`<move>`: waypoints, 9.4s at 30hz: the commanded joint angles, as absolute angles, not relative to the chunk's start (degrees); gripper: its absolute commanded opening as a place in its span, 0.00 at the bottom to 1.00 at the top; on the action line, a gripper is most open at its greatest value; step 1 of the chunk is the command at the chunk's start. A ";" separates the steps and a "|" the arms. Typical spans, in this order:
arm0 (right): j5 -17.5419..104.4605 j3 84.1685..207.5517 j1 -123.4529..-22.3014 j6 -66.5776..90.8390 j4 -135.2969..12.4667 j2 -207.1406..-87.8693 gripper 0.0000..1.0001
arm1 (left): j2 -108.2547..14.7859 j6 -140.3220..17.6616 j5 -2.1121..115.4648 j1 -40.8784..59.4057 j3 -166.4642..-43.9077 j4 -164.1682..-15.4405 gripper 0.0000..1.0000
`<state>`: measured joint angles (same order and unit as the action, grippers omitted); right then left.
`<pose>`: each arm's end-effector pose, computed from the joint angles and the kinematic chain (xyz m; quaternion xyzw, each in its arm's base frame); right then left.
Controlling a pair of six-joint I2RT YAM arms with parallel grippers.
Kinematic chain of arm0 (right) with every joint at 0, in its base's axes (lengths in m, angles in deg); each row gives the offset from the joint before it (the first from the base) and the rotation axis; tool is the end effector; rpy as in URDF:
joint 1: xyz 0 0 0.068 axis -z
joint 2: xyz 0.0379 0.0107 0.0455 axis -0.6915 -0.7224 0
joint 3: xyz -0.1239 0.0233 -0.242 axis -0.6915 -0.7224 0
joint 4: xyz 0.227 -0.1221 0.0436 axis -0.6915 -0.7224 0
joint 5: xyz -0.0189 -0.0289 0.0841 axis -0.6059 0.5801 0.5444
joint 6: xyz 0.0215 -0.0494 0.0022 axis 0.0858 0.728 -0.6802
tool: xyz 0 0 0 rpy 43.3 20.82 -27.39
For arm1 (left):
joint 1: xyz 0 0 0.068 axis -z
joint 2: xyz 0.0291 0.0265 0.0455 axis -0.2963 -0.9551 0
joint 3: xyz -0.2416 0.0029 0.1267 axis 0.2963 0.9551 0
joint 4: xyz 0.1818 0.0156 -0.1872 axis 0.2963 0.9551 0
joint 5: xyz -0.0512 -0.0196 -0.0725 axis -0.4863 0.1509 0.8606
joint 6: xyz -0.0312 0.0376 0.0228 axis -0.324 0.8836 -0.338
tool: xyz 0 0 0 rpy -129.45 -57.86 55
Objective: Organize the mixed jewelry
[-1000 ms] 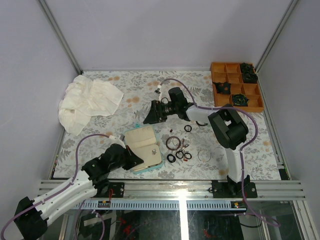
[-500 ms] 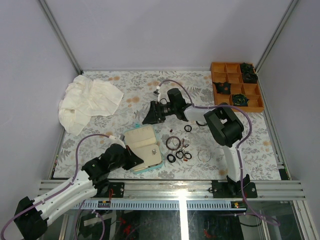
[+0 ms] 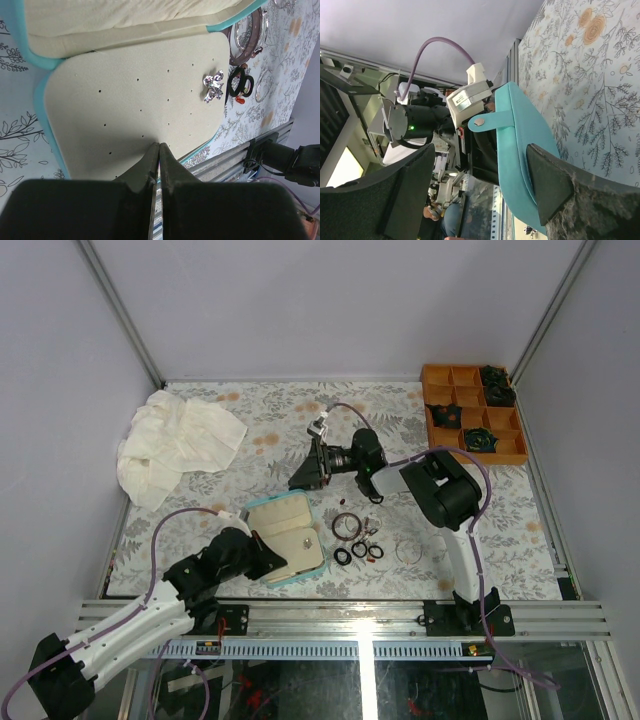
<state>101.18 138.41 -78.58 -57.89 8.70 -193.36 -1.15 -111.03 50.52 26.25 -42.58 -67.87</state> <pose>0.3462 0.2803 0.1628 -0.1959 0.6501 0.7298 0.0792 0.0901 -0.0872 0.1457 -0.1325 0.8968 -0.3443 0.2443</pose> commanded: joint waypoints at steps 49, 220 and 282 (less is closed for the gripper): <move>97.87 120.86 -88.55 -24.53 -29.42 -167.65 0.79 | 16.94 -108.64 39.47 26.70 -65.78 -48.51 0.01; 64.10 153.01 -103.53 -14.03 -64.29 -173.20 0.50 | 2.20 -119.97 30.65 27.24 -58.88 -56.72 0.32; 44.55 143.08 -102.49 -3.42 -71.07 -171.14 0.87 | -15.28 -109.95 29.46 19.86 -55.22 -72.87 0.34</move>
<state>47.85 136.97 -101.66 -7.14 -73.03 -169.95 -14.73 -111.55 22.63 21.59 -53.79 -61.09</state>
